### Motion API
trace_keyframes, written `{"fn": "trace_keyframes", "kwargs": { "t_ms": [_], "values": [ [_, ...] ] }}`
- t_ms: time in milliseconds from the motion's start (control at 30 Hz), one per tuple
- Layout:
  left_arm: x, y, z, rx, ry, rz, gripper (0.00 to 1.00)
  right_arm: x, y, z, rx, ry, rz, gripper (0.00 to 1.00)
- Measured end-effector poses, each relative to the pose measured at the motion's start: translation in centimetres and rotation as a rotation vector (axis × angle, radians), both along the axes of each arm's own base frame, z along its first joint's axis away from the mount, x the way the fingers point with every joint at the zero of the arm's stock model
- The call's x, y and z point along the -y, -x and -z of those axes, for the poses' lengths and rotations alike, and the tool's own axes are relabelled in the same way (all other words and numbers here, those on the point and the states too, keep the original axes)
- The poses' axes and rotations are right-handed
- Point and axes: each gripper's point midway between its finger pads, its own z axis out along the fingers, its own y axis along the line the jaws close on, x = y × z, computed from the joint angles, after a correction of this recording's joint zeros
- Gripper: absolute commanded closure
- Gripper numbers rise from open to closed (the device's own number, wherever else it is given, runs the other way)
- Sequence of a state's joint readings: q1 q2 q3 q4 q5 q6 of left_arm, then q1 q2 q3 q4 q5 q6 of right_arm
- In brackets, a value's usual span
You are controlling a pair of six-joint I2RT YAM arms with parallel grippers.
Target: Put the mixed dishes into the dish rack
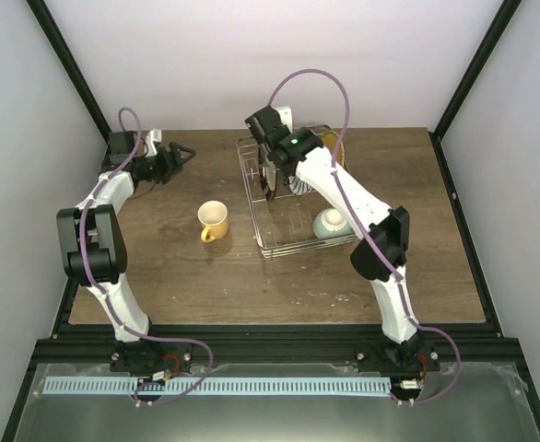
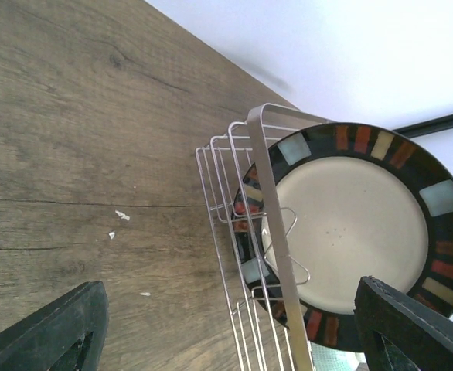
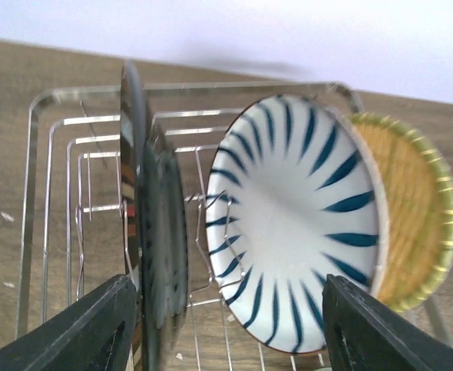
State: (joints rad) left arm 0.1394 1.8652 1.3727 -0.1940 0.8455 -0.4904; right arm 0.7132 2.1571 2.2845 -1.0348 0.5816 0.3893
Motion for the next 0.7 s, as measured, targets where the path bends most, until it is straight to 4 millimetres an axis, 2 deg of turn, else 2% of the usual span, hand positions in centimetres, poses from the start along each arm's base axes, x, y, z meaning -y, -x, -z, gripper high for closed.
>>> {"fn": "trace_keyframes", "kwargs": {
  "t_ms": [133, 200, 267, 300, 333, 400, 533, 700],
  "values": [
    [0.6, -0.9, 0.9, -0.020, -0.005, 0.010, 0.11, 1.8, 0.8, -4.9, 0.113, -0.030, 0.031, 0.31],
    [1.0, -1.6, 1.3, -0.029, -0.015, 0.016, 0.11, 3.3, 1.5, -7.6, 0.185, -0.043, 0.054, 0.22],
    [1.3, -2.8, 1.7, -0.038, -0.034, 0.023, 0.11, 4.9, 2.2, -10.5, 0.270, -0.062, 0.078, 0.19],
    [1.4, -3.6, 2.0, -0.045, -0.050, 0.024, 0.11, 5.8, 2.5, -11.7, 0.307, -0.073, 0.092, 0.14],
    [1.5, -4.3, 2.2, -0.050, -0.072, 0.025, 0.11, 6.4, 2.7, -12.8, 0.347, -0.086, 0.100, 0.03],
    [1.8, -5.5, 2.8, -0.066, -0.131, 0.024, 0.12, 7.7, 2.8, -14.8, 0.417, -0.106, 0.119, 0.00],
    [2.2, -7.5, 2.7, -0.074, -0.276, 0.010, 0.11, 9.7, 2.0, -17.2, 0.511, -0.104, 0.164, 0.00],
    [2.4, -8.1, 1.9, -0.090, -0.476, -0.017, 0.09, 11.0, 1.0, -17.6, 0.536, -0.071, 0.191, 0.00]
  ]
}}
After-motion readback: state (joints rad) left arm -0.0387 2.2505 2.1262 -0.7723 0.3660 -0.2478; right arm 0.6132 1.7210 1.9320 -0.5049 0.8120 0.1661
